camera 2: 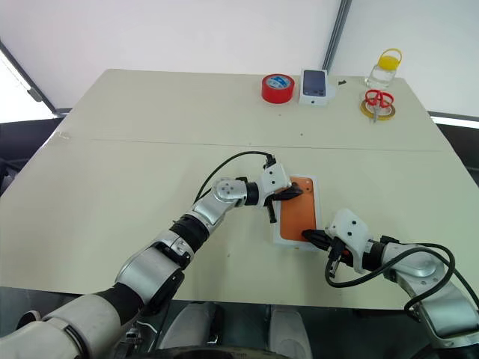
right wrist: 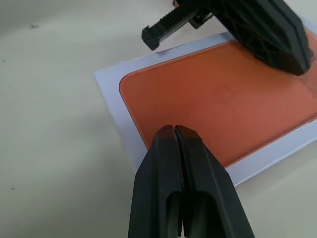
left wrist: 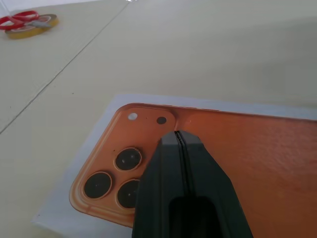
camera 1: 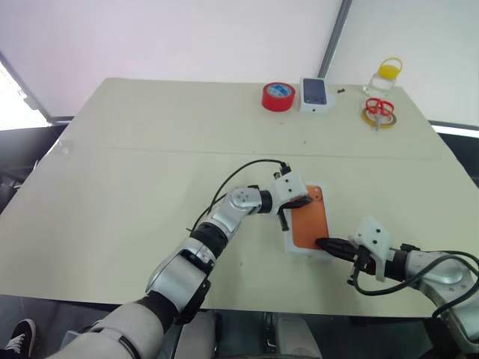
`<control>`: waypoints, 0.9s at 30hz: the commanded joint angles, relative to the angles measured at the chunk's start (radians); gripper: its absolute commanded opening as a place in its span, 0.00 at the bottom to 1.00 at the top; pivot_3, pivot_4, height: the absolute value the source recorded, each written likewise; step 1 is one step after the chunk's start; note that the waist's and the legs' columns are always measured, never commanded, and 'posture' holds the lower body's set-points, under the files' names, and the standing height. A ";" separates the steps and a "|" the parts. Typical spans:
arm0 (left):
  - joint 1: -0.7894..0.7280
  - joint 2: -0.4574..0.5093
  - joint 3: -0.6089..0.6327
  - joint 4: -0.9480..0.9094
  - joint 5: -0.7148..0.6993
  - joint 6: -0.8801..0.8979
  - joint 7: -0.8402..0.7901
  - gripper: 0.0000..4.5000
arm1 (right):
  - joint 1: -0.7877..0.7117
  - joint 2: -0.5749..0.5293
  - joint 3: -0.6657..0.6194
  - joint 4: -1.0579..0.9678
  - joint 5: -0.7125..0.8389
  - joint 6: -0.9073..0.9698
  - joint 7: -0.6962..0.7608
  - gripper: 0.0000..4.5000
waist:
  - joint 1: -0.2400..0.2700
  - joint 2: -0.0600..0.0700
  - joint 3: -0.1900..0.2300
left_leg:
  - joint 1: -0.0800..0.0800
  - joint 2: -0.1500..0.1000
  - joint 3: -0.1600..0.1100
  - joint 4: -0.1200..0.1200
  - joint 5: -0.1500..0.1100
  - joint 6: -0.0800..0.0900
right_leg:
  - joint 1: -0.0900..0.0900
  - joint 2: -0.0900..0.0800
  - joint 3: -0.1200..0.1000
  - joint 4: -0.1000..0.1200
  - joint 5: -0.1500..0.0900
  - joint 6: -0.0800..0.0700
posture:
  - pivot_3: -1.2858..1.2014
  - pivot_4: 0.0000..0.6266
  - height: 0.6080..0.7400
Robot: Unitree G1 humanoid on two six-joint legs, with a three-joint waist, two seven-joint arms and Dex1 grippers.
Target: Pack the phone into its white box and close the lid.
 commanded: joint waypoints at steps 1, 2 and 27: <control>0.047 0.024 0.034 0.028 -0.037 0.088 -0.091 0.00 | -0.020 0.006 0.009 0.013 -0.011 0.028 -0.011 0.01 | -0.004 0.000 -0.001 | 0.000 0.000 0.000 0.000 0.000 0.000 | 0.000 0.000 0.000 0.000 0.000 0.000 | 0.52 0.24 0.99; 0.048 0.028 0.059 0.016 -0.061 0.107 -0.104 0.06 | -0.032 0.015 0.001 0.019 0.003 0.036 -0.011 0.00 | -0.004 0.001 -0.001 | 0.000 0.000 0.000 0.000 0.000 0.000 | 0.000 -0.001 0.000 0.000 0.001 -0.001 | 0.52 0.24 0.99; 0.557 0.733 0.625 -0.840 -0.354 0.458 -0.078 1.00 | -0.200 -0.012 -0.189 0.154 0.212 0.095 0.113 1.00 | 0.001 0.011 0.009 | -0.005 -0.002 0.003 0.000 0.000 0.000 | -0.010 -0.002 0.005 0.008 0.003 -0.005 | 0.52 0.24 0.99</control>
